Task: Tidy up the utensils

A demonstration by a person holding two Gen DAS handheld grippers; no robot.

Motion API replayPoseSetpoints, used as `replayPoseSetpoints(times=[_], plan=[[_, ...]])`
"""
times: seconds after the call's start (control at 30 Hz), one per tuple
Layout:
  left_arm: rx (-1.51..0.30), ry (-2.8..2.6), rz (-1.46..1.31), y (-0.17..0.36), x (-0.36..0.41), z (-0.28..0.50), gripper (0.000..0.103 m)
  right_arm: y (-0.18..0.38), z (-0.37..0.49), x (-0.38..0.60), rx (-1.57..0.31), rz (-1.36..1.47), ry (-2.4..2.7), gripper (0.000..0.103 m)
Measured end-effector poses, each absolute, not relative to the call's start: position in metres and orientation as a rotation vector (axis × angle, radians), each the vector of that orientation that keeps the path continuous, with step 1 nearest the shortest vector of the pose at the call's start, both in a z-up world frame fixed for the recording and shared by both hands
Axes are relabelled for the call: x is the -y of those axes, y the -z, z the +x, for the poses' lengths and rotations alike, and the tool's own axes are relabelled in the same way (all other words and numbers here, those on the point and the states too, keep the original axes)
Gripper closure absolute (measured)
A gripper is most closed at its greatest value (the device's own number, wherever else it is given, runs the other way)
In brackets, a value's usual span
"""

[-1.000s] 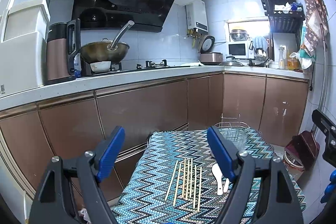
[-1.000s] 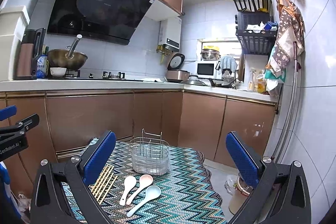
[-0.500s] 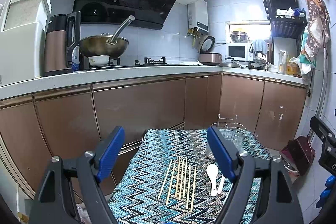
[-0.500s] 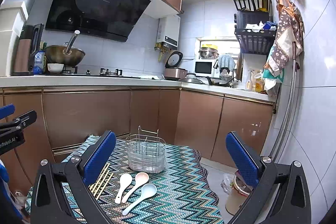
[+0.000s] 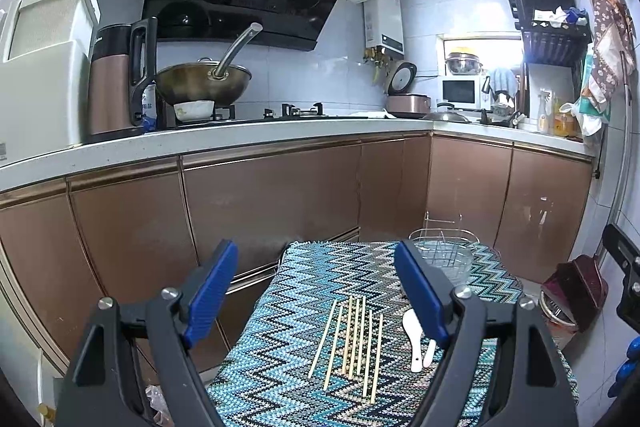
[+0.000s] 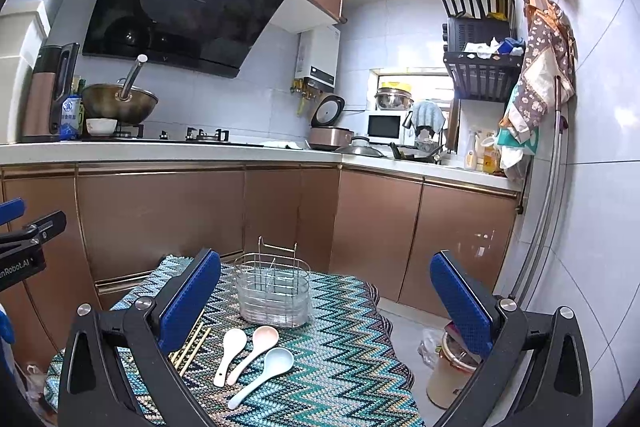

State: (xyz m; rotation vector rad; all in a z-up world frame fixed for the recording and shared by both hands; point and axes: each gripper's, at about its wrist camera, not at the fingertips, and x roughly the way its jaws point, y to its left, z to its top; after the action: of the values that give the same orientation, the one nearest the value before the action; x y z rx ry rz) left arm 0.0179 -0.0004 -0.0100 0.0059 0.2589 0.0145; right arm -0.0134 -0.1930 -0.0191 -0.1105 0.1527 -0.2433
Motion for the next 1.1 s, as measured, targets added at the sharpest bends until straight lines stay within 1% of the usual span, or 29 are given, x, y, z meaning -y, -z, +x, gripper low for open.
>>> replayPoseSetpoints(times=[0.53,0.83,0.93,1.1], plan=[[-0.276,0.002,0.033,0.017,-0.003,0.030,0.024,0.030,0.002,0.195,-0.181,-0.092,0.231,0.000],[-0.292,-0.037,0.020,0.010,-0.022,0.055,0.024,0.047,0.033,0.215,-0.252,-0.037,0.167,0.000],[-0.349,-0.040,0.009,0.016,-0.026,0.077,0.024,0.057,0.050,0.230,-0.319,-0.009,0.147,0.000],[-0.524,0.052,-0.034,0.042,-0.026,0.123,0.024,0.080,0.078,0.252,-0.424,0.027,0.097,0.000]])
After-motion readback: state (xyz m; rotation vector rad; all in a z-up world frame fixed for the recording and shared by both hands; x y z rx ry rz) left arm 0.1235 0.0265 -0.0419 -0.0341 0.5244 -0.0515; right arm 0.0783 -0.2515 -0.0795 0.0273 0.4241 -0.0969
